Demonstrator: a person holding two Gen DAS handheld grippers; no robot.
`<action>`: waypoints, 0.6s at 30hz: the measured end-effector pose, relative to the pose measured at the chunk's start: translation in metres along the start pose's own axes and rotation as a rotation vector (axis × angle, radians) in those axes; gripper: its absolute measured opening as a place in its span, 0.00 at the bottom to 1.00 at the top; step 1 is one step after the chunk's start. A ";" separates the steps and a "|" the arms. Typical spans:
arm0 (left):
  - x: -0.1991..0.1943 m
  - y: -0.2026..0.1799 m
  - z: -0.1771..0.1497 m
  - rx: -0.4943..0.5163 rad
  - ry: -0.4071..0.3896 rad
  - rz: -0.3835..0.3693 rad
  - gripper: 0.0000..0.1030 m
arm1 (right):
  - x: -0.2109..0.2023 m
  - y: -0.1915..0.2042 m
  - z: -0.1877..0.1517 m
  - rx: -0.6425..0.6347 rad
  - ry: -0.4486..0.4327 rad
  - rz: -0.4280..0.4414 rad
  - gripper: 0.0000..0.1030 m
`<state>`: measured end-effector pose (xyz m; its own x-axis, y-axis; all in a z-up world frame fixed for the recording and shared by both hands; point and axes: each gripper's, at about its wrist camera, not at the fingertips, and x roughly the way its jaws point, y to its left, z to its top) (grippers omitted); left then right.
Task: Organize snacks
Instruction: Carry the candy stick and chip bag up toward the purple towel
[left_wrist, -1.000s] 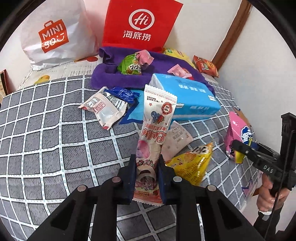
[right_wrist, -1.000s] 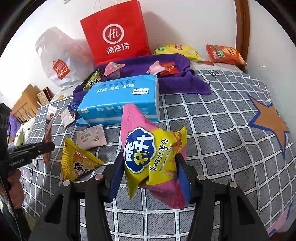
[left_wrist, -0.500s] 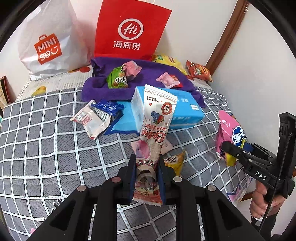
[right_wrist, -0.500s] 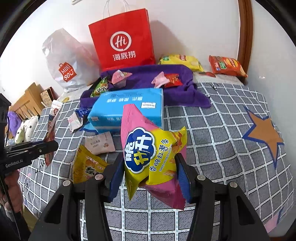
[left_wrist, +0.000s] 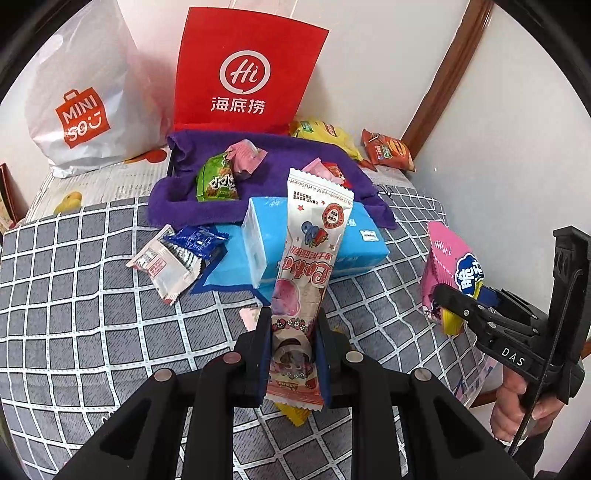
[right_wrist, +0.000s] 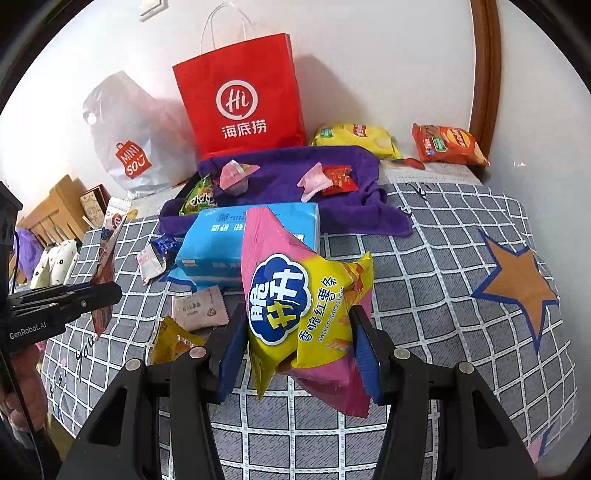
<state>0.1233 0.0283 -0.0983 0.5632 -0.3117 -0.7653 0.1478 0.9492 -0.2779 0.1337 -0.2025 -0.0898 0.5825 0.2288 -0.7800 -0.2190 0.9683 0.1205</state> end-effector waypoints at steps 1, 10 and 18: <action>0.000 -0.001 0.002 0.001 0.000 -0.002 0.19 | -0.001 0.000 0.002 -0.001 -0.002 -0.001 0.52; -0.004 -0.004 0.020 0.018 -0.015 -0.001 0.19 | -0.004 0.001 0.018 -0.018 -0.028 -0.009 0.52; -0.009 0.005 0.046 0.017 -0.044 0.014 0.19 | 0.002 0.001 0.049 -0.025 -0.047 -0.010 0.52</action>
<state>0.1566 0.0374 -0.0660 0.6006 -0.2965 -0.7426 0.1530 0.9542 -0.2573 0.1731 -0.1960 -0.0616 0.6212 0.2237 -0.7511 -0.2319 0.9679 0.0965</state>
